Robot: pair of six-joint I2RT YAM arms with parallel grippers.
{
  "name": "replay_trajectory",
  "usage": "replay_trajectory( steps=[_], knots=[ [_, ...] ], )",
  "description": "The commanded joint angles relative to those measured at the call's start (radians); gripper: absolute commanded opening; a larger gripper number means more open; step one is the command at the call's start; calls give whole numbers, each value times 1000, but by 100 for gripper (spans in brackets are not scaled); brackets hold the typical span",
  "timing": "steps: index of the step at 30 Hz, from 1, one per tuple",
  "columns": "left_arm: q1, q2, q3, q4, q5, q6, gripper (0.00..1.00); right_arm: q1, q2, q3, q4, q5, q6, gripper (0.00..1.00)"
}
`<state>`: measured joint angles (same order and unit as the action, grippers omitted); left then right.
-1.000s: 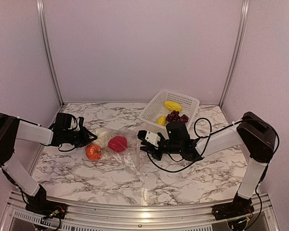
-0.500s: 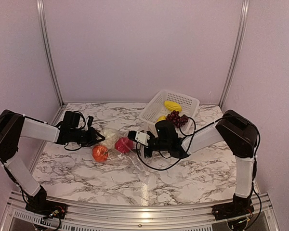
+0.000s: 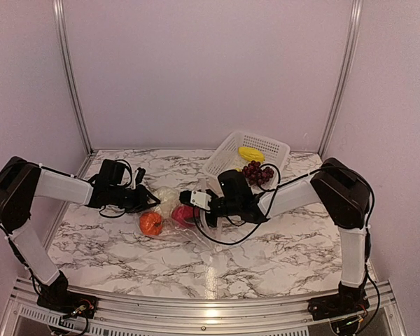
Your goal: Open the zip-top bag and remove the fake food
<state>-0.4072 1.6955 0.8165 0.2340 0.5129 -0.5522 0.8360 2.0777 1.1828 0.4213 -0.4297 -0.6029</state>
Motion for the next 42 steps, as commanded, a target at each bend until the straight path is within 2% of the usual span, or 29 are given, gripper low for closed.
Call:
replay_trajectory(
  steps=[1,5,9,11,15,18,28,38,39,42],
  knots=[
    [-19,28,0,-62,64,17,0,17,2,-2,-93,-41,-23,60],
    [-20,32,2,-53,80,14,0,34,-17,-29,-147,-29,-23,52],
    [-21,28,0,-50,85,16,0,37,-33,-60,-151,-16,-15,50],
    [-22,33,3,-54,91,19,0,36,-36,-66,-143,5,-19,54],
    [-28,42,13,-68,95,34,0,37,1,16,-234,64,-50,71],
    [-30,46,21,-82,95,45,0,36,39,72,-290,118,-61,76],
    [-30,60,26,-79,90,44,0,36,140,172,-398,210,-71,75],
    [-22,53,20,-64,90,28,0,33,119,121,-461,287,-84,88],
    [-21,52,19,-62,90,28,0,31,112,114,-461,285,-83,88],
    [-20,50,17,-61,89,25,0,26,90,95,-460,261,-80,79]
  ],
)
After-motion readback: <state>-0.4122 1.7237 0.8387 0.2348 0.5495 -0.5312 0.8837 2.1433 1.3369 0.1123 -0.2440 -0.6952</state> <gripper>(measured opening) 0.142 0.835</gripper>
